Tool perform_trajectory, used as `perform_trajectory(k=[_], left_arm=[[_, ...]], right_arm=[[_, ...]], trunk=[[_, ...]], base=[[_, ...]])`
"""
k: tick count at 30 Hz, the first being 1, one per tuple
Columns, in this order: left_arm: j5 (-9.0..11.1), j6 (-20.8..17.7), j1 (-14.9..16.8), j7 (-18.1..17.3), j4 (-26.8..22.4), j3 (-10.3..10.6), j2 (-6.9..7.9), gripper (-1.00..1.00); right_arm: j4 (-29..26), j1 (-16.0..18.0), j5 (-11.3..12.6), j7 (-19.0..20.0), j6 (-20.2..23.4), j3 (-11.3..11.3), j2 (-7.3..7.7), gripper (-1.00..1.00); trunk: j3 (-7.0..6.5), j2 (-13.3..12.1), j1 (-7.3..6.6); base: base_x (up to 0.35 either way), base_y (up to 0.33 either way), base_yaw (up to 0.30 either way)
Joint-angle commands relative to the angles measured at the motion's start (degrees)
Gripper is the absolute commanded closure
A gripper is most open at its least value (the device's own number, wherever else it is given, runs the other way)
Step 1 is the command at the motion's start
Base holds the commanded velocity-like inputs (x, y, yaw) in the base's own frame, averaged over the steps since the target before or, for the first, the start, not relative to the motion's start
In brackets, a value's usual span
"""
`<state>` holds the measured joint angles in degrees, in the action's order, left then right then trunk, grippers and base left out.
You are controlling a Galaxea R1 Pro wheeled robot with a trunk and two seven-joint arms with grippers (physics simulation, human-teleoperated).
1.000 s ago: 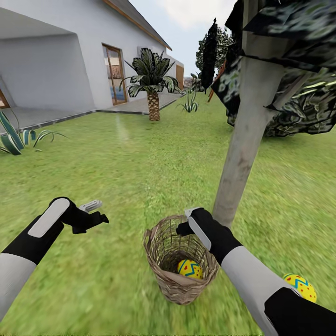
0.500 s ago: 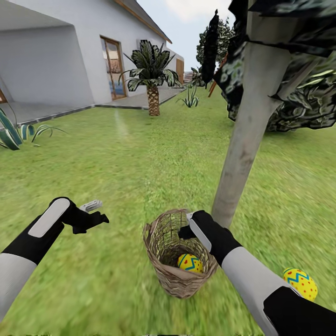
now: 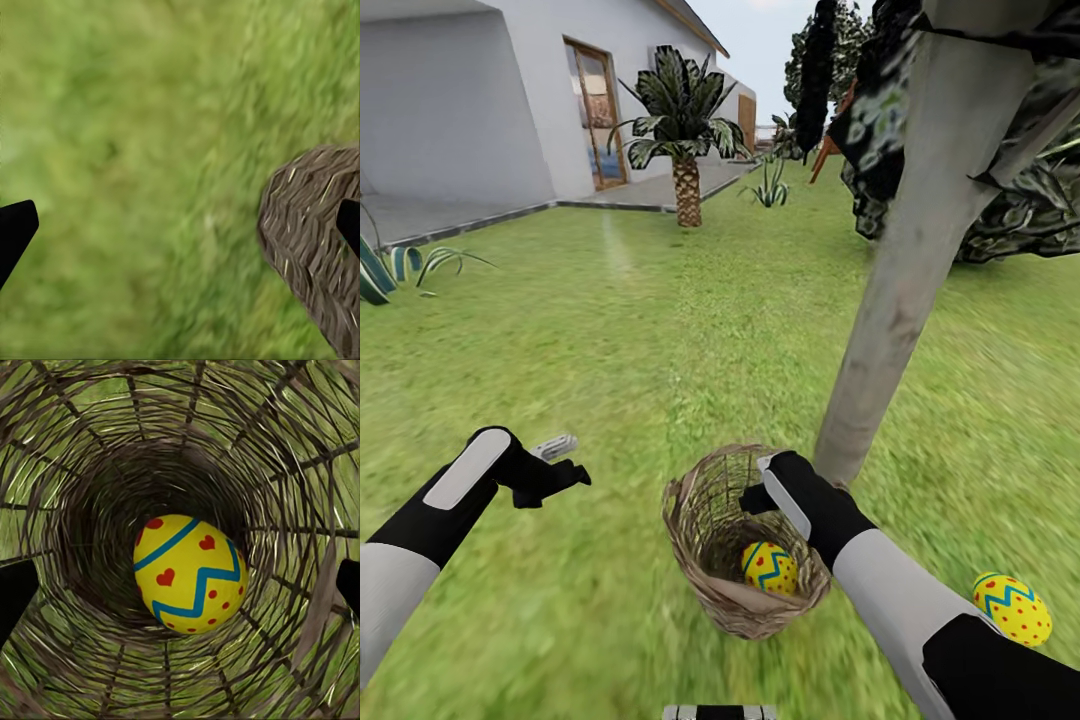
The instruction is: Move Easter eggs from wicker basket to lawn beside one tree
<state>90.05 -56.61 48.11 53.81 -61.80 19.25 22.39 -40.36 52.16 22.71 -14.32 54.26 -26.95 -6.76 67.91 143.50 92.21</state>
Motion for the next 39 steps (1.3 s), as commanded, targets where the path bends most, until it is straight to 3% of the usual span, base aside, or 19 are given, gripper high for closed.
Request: perform_trajectory(k=[1, 10, 18, 24, 28, 34, 39], left_arm=[[0.6, 0.0, 0.1, 0.6, 0.4, 0.1, 0.02, -1.0], [0.7, -0.1, 0.1, 0.5, 0.2, 0.0, -0.03, -1.0], [0.7, -0.2, 0.1, 0.5, 0.1, 0.1, -0.43, -1.0], [0.7, -0.2, 0.1, 0.5, 0.1, 0.1, -0.78, -1.0], [0.7, -0.2, 0.1, 0.5, 0.1, 0.1, -0.84, -1.0], [0.7, -0.2, 0.1, 0.5, 0.1, 0.1, -0.86, -1.0], [0.7, -0.2, 0.1, 0.5, 0.1, 0.1, -0.89, -1.0]], right_arm=[[0.0, 0.0, 0.6, -0.6, 0.1, -0.2, -0.01, -1.0], [0.4, 0.0, 0.8, -0.8, 0.1, -0.1, 0.01, -1.0], [6.0, -0.1, 0.8, -1.1, 0.0, -0.2, -0.09, -1.0], [9.0, -0.2, 0.3, -1.1, -4.8, -0.3, -0.1, -1.0], [9.1, -0.2, 0.1, -1.1, -5.4, -0.6, -0.04, -1.0], [9.0, -0.2, -2.1, -0.7, -5.6, -9.9, 0.5, -1.0], [8.6, -0.2, -2.8, -0.6, -5.7, -11.9, 0.76, -1.0]], trunk=[[0.28, 0.0, 0.04], [2.28, 0.2, 0.27], [4.05, 0.3, 0.48], [5.38, 0.3, 0.64], [6.26, 0.4, 0.74], [7.59, 0.5, 0.89], [8.7, 0.5, 1.02]], base=[[0.32, 0.0, 0.0], [0.143, 0.0, 0.0], [0.003, 0.0, 0.0], [0.0, 0.0, 0.0], [0.0, 0.0, 0.0], [0.0, 0.0, 0.0], [0.0, 0.0, 0.0]])
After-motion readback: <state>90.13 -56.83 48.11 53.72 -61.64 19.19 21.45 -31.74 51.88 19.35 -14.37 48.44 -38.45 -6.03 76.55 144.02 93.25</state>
